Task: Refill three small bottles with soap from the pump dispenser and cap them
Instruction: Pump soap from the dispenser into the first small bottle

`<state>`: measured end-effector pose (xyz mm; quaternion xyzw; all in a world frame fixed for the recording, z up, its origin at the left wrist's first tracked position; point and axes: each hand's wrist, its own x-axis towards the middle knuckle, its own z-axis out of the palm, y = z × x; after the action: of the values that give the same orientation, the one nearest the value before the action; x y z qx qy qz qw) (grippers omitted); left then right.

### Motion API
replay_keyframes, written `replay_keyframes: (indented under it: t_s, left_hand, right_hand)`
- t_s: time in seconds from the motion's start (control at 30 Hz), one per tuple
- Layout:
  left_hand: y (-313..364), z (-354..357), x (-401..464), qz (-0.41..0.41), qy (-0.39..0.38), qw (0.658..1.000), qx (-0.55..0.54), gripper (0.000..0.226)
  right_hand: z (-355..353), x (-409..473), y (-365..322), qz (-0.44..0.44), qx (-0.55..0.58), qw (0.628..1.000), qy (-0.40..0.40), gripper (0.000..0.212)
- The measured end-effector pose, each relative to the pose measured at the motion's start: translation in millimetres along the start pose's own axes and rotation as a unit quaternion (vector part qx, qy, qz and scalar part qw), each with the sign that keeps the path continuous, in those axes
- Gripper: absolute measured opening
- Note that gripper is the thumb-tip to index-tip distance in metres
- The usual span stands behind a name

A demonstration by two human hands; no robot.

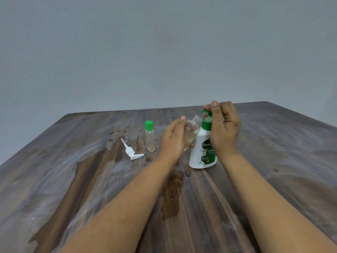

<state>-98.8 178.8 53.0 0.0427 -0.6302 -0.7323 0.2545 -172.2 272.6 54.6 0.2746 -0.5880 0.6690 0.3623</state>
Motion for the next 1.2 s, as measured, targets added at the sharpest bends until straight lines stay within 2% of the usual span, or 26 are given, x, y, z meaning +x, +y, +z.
replay_keyframes:
  t_s: [0.1, 0.33, 0.53, 0.87, 1.07, 1.2]
  left_hand:
    - [-0.3, -0.2, -0.1, 0.001, 0.004, 1.0, 0.001, 0.032]
    - [-0.9, -0.3, 0.3, 0.007, -0.003, 1.0, 0.003, 0.033]
    - [0.3, -0.5, 0.5, 0.003, -0.003, 1.0, -0.005, 0.032]
    - [-2.8, -0.9, 1.8, 0.005, -0.009, 1.0, -0.006, 0.032]
    - [-2.6, -1.2, 2.3, 0.003, -0.006, 1.0, -0.002, 0.033]
    - [-1.9, -0.6, 2.4, 0.002, -0.005, 1.0, -0.001, 0.033]
  right_hand:
    - [1.1, 1.6, -0.4, 0.02, 0.006, 1.0, -0.005, 0.032]
    - [-1.2, 4.3, 4.5, -0.003, -0.03, 0.999, -0.038, 0.03]
    - [-0.8, 1.4, 2.8, -0.001, 0.006, 1.0, -0.008, 0.029]
    - [-1.6, 3.4, 3.0, -0.008, -0.03, 0.999, -0.038, 0.03]
    - [0.4, 0.9, 1.0, 0.007, 0.006, 1.0, -0.005, 0.029]
    - [0.2, 2.5, 1.2, 0.012, -0.003, 1.0, -0.017, 0.03]
